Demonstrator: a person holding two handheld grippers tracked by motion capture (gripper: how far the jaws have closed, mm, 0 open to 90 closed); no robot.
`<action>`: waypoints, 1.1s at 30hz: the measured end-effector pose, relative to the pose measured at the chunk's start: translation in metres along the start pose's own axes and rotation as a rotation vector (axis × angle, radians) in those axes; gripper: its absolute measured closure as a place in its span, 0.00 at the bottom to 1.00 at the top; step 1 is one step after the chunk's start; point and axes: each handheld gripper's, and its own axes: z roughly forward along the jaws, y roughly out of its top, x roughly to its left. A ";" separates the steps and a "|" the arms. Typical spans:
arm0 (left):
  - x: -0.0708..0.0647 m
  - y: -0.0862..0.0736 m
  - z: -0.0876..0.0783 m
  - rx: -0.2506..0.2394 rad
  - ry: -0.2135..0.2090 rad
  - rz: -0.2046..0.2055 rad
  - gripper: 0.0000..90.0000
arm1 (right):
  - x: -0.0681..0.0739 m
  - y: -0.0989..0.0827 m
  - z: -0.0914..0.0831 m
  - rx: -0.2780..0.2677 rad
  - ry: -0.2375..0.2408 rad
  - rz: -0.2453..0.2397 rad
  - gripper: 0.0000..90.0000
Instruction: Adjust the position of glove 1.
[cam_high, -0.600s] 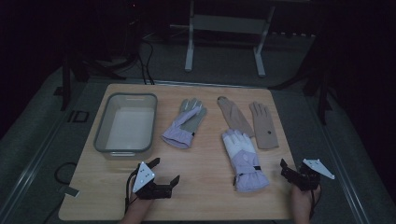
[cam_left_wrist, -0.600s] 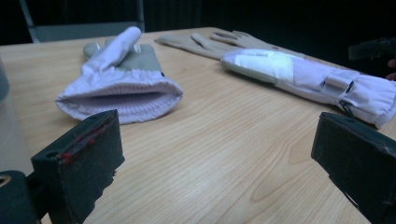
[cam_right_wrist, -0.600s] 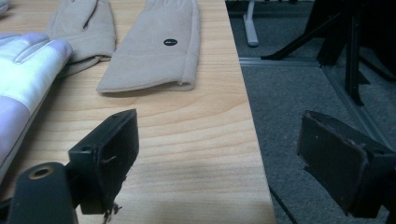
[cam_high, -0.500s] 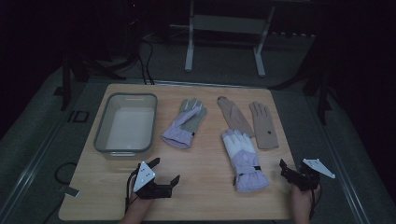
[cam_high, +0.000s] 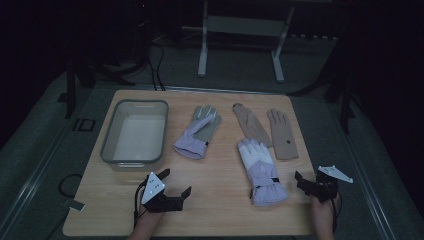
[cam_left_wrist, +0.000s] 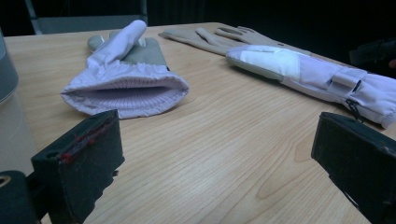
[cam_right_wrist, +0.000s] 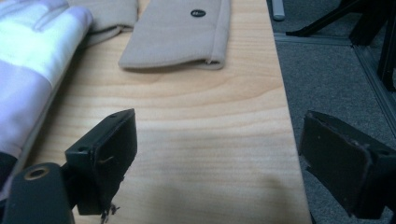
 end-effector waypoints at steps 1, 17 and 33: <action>0.000 0.000 0.000 0.003 -0.007 -0.001 0.03 | 0.000 0.000 0.000 0.000 0.000 0.000 0.13; -0.001 0.000 0.000 0.002 -0.015 0.012 0.03 | 0.012 0.055 -0.012 0.027 0.050 -0.043 0.15; -0.001 0.000 0.000 0.003 -0.022 0.008 0.03 | 0.039 0.098 -0.011 0.013 0.172 -0.099 0.15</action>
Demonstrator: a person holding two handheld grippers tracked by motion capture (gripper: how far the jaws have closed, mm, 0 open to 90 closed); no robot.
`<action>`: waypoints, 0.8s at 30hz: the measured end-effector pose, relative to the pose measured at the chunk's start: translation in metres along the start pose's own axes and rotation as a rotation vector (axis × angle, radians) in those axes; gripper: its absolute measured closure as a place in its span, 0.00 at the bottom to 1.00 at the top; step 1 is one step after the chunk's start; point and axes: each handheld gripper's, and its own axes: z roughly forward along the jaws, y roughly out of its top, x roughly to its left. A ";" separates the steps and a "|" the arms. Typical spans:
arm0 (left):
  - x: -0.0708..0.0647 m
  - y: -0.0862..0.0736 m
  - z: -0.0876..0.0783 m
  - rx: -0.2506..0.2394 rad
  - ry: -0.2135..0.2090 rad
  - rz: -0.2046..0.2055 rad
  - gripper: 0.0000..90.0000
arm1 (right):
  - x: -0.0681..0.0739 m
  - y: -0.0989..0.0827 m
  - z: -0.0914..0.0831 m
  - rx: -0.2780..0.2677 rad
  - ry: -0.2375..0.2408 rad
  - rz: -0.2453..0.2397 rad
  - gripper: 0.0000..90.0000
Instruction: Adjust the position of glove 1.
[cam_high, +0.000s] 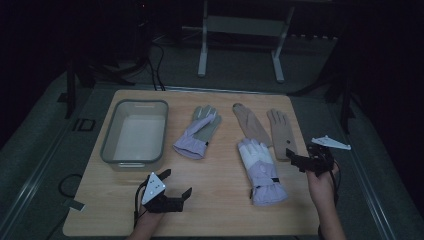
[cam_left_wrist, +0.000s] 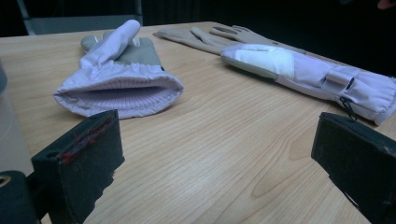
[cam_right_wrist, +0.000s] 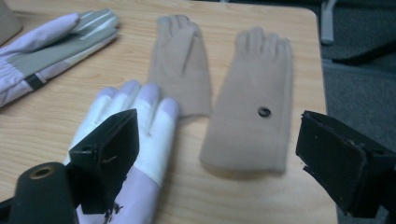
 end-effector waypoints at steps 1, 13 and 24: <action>0.000 0.000 0.000 -0.001 0.001 0.001 0.03 | 0.004 0.005 0.002 0.002 0.012 -0.018 0.15; -0.002 0.000 0.000 -0.001 -0.007 0.022 0.03 | 0.037 0.035 0.027 0.016 0.120 -0.118 0.15; -0.002 0.000 0.000 -0.002 -0.015 0.015 0.03 | 0.065 0.047 0.057 0.083 0.237 -0.160 0.24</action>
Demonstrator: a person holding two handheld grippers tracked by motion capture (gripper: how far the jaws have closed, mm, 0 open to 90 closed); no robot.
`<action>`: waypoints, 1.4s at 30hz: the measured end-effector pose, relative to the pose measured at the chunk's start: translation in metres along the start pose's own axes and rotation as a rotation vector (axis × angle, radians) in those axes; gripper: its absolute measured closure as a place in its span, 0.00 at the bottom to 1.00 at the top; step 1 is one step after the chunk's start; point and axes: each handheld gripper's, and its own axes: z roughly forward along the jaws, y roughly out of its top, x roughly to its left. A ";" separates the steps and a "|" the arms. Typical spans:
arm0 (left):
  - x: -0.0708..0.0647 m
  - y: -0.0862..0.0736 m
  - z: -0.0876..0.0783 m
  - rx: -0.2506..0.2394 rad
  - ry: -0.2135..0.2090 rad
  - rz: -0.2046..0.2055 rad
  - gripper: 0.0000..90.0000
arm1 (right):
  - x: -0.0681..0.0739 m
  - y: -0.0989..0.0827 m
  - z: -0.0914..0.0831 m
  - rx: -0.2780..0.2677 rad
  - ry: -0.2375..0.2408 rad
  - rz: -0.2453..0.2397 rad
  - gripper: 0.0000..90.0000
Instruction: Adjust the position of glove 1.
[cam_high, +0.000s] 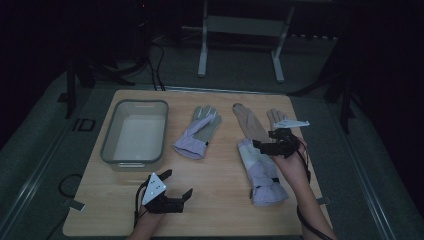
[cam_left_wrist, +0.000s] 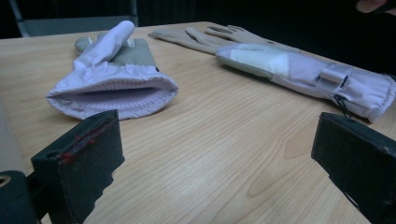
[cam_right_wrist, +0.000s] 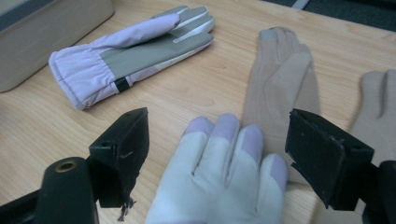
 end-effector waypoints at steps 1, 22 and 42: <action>0.000 0.000 0.000 -0.001 -0.002 0.000 0.03 | 0.000 0.001 0.003 0.004 -0.006 0.006 0.24; 0.000 0.000 0.000 -0.003 -0.011 -0.005 0.03 | 0.048 0.022 0.093 0.135 0.161 -0.183 0.34; 0.002 -0.001 -0.001 -0.005 -0.017 -0.030 0.03 | 0.101 0.062 0.169 0.124 0.189 -0.112 0.36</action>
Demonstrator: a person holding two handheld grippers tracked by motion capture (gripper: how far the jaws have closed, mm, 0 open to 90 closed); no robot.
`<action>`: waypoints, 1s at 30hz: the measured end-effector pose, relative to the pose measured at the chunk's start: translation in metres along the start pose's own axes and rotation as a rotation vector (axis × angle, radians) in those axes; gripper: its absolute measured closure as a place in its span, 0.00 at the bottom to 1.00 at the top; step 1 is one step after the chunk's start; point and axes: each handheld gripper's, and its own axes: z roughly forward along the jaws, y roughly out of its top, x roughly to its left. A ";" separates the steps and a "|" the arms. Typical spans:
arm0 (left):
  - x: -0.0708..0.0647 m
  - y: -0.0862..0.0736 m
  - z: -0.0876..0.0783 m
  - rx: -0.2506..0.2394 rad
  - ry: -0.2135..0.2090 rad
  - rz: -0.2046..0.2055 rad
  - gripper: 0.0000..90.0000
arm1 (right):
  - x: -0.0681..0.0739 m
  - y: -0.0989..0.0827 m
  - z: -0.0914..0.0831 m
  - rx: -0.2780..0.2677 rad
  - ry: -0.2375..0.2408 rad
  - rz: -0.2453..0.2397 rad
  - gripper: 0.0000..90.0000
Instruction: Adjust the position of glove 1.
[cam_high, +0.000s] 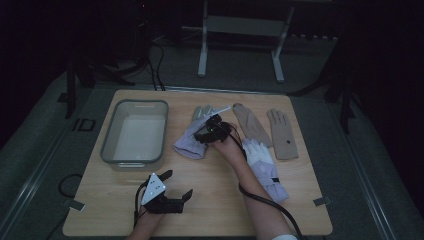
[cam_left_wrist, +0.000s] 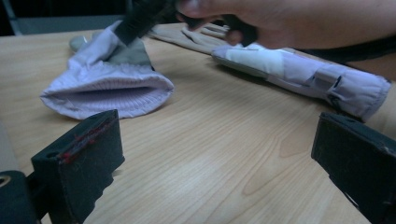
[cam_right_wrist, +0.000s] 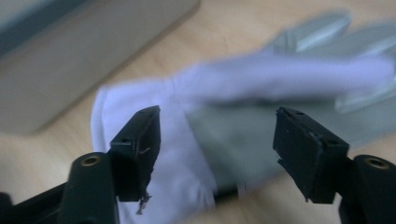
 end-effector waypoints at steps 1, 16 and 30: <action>0.001 0.000 0.000 -0.002 -0.006 -0.007 0.03 | 0.000 0.003 0.003 0.008 0.002 0.026 0.34; -0.007 0.000 0.001 0.003 -0.004 0.060 0.03 | 0.007 0.014 0.054 0.137 -0.192 0.200 0.31; -0.004 0.000 0.001 0.002 -0.002 0.029 0.03 | 0.004 0.008 0.051 0.122 -0.153 0.150 0.76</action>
